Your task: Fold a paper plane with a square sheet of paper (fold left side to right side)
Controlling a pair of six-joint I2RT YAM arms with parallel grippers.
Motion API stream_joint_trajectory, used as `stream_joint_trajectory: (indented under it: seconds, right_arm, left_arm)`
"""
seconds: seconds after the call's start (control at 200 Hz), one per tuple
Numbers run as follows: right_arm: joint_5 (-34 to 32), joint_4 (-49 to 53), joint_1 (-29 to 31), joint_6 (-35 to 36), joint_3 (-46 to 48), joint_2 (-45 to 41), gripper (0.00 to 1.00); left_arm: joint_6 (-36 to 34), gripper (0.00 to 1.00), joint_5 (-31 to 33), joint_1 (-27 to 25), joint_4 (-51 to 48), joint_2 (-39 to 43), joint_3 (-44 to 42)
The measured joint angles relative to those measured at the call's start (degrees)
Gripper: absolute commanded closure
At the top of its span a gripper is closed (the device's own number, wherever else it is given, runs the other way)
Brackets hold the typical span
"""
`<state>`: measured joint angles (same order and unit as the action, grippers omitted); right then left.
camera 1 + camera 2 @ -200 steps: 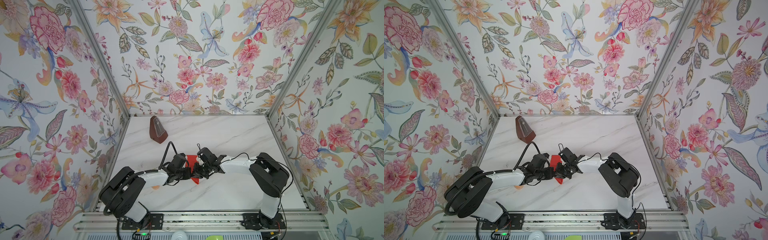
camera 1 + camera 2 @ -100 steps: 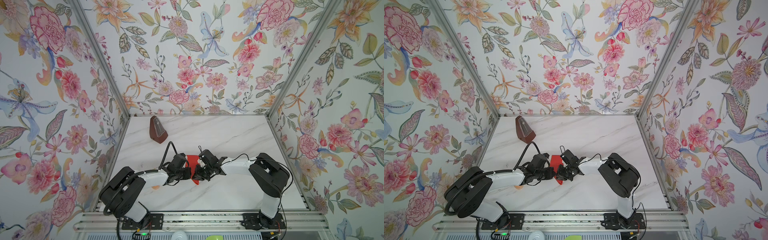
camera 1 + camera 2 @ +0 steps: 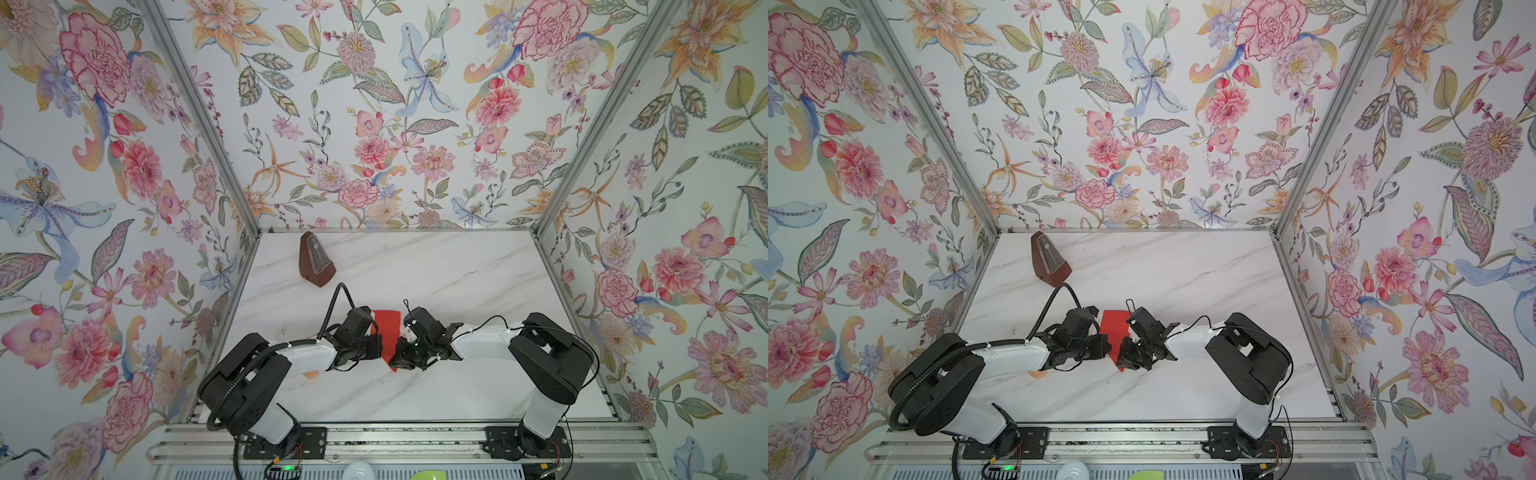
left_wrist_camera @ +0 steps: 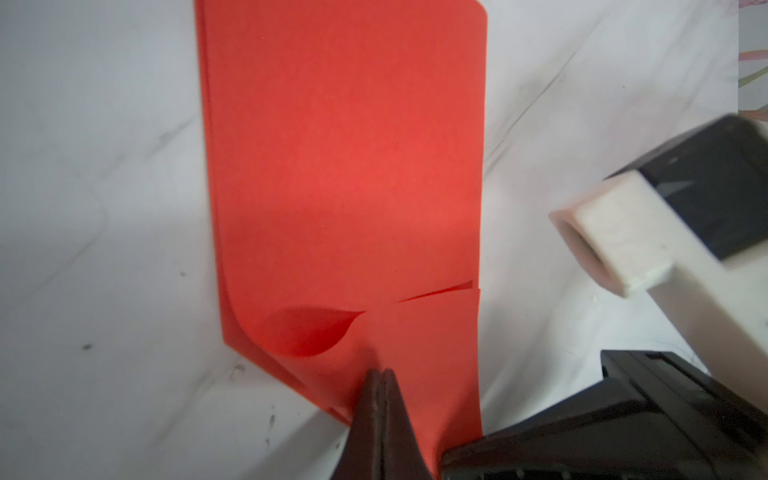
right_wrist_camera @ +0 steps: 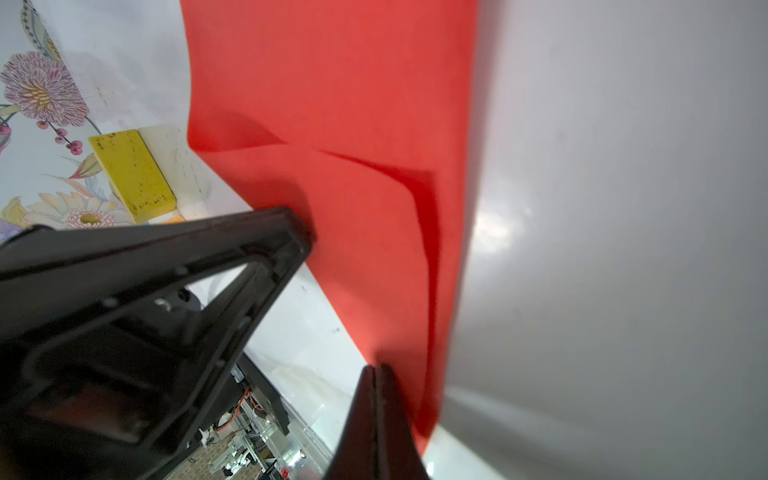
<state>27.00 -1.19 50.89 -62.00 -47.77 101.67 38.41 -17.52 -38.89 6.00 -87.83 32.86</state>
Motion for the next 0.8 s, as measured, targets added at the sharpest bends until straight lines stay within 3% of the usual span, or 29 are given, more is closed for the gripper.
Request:
stream_joint_trajectory:
  seconds: [0.43,0.801]
  right_arm:
    - [-0.48,0.98,2.78,-2.56,6.25,-5.90,1.00]
    - [-1.33,7.76,2.93,-0.39,-1.20,-6.43,1.00]
  left_arm:
    - [0.00,1.00,0.07,0.00,-0.33,0.11,0.00]
    - [0.00,1.00,1.11,0.00,-2.64,1.33,0.00]
